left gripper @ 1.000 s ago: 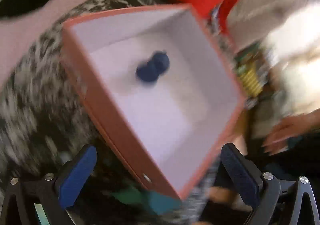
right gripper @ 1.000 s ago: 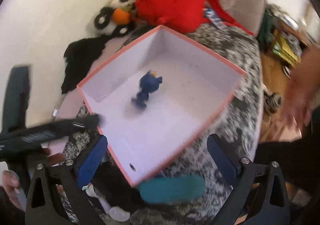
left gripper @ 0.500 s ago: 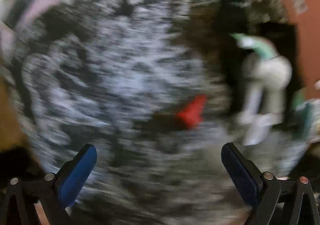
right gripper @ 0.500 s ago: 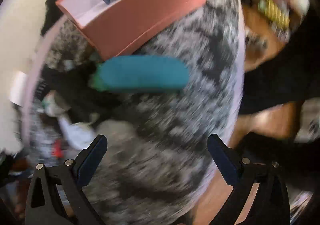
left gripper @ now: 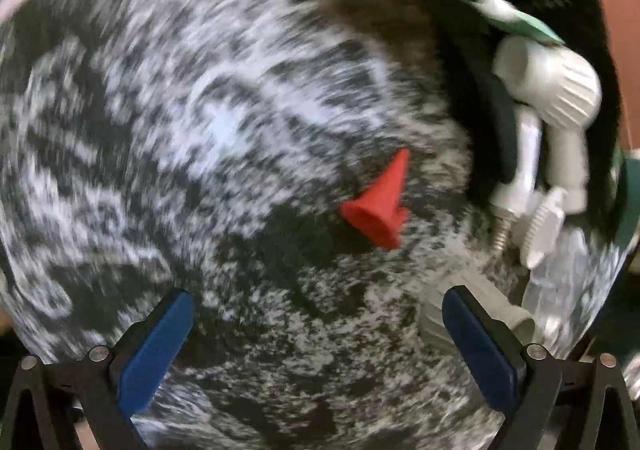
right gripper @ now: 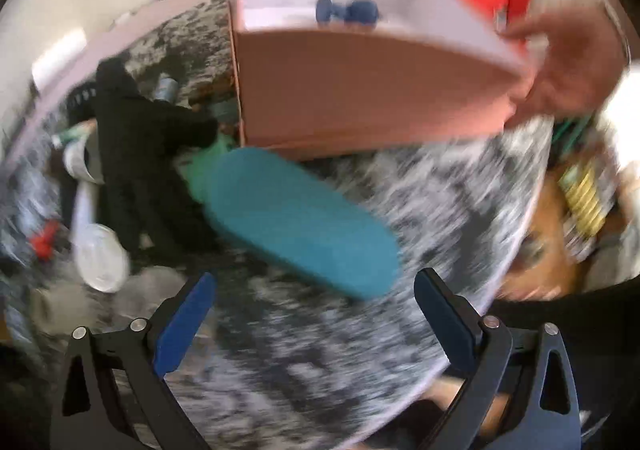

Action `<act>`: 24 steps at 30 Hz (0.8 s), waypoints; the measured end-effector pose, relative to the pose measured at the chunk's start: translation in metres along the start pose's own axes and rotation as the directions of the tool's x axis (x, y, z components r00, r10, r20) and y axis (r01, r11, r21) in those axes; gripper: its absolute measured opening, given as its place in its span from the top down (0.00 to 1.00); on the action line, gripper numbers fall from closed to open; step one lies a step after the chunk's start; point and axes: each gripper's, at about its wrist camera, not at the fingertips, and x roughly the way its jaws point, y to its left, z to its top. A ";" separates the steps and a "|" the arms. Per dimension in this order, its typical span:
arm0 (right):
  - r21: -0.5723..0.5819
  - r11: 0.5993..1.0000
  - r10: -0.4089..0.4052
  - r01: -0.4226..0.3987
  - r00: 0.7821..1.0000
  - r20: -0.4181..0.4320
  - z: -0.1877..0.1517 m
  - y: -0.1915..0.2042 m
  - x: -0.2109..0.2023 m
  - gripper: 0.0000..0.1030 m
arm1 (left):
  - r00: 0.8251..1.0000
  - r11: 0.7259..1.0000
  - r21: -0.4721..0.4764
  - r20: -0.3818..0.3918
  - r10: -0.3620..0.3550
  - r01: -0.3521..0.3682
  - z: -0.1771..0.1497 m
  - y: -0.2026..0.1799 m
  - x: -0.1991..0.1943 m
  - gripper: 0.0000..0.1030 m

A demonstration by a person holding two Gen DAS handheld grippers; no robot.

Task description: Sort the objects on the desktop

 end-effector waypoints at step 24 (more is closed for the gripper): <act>0.516 -0.431 0.821 -0.740 -0.085 0.564 -0.097 0.000 0.008 0.00 | 0.921 0.925 0.100 0.106 -0.375 0.366 -0.040 -0.032 -0.055 0.01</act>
